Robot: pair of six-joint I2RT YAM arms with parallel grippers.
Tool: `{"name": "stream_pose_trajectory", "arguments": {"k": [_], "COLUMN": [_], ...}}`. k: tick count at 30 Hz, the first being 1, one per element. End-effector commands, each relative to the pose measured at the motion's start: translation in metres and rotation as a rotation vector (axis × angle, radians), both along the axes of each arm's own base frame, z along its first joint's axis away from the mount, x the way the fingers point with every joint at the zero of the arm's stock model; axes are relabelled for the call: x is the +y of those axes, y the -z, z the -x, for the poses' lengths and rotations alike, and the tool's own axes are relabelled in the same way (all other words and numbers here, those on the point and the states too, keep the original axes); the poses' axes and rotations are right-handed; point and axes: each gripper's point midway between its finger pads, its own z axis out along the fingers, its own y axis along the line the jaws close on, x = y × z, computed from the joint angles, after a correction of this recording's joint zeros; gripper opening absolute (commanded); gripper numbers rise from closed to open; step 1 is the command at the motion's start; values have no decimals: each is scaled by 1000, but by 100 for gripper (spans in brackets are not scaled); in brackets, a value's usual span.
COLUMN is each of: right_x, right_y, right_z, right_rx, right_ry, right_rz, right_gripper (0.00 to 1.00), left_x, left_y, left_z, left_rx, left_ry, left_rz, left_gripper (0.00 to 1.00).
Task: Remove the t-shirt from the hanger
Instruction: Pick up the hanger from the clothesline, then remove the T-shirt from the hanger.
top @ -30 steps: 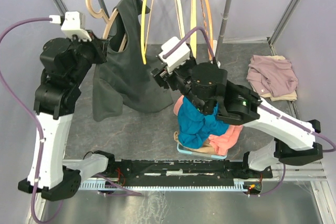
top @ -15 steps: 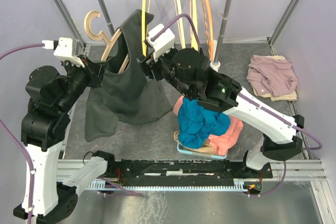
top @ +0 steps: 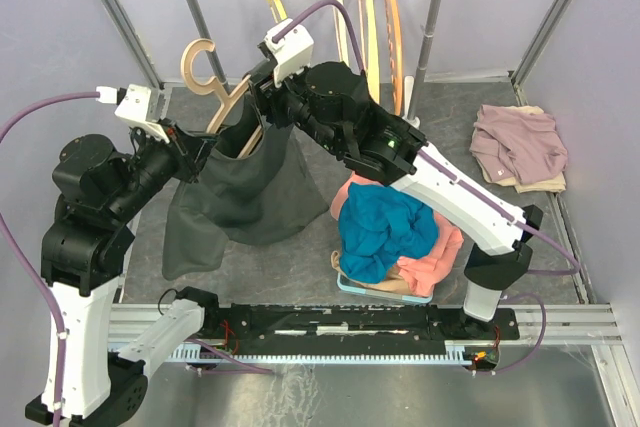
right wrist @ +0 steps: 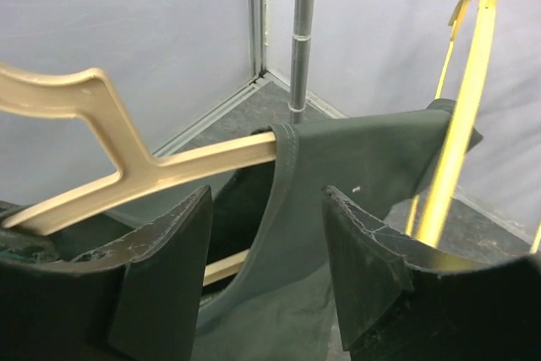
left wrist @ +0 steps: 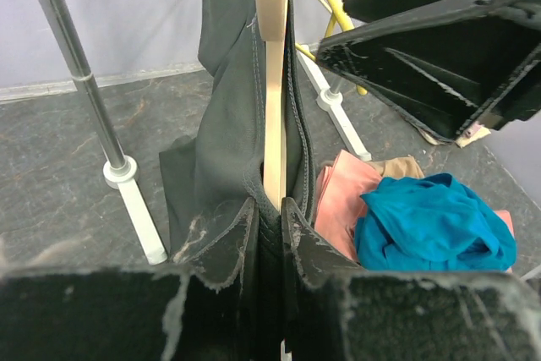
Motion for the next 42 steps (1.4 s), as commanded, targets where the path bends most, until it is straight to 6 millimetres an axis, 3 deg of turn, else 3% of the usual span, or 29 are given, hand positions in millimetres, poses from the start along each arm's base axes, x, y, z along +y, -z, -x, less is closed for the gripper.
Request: {"name": "stream_pose_trajectory", "arguments": {"k": [1, 18, 26, 33, 38, 42], "right_x": [-1, -5, -7, -9, -6, 2], "right_y": [-28, -4, 0, -3, -12, -19], "right_z": [0, -13, -14, -13, -2, 16], "right_rx": [-12, 46, 51, 41, 27, 11], "right_ry": [-21, 14, 16, 17, -51, -165], "right_rz": [-98, -54, -40, -40, -51, -74], "right_gripper": [61, 50, 35, 11, 2, 1], "left_x": [-10, -9, -9, -10, -8, -8], "left_y": [-27, -40, -43, -43, -39, -33], "left_z": [9, 20, 23, 22, 15, 6], "left_rx": [-80, -122, -129, -128, -103, -72], "left_ry": [59, 65, 66, 67, 40, 26], "left_rz": [72, 111, 125, 131, 137, 135], "left_gripper": [3, 3, 3, 3, 3, 3]}}
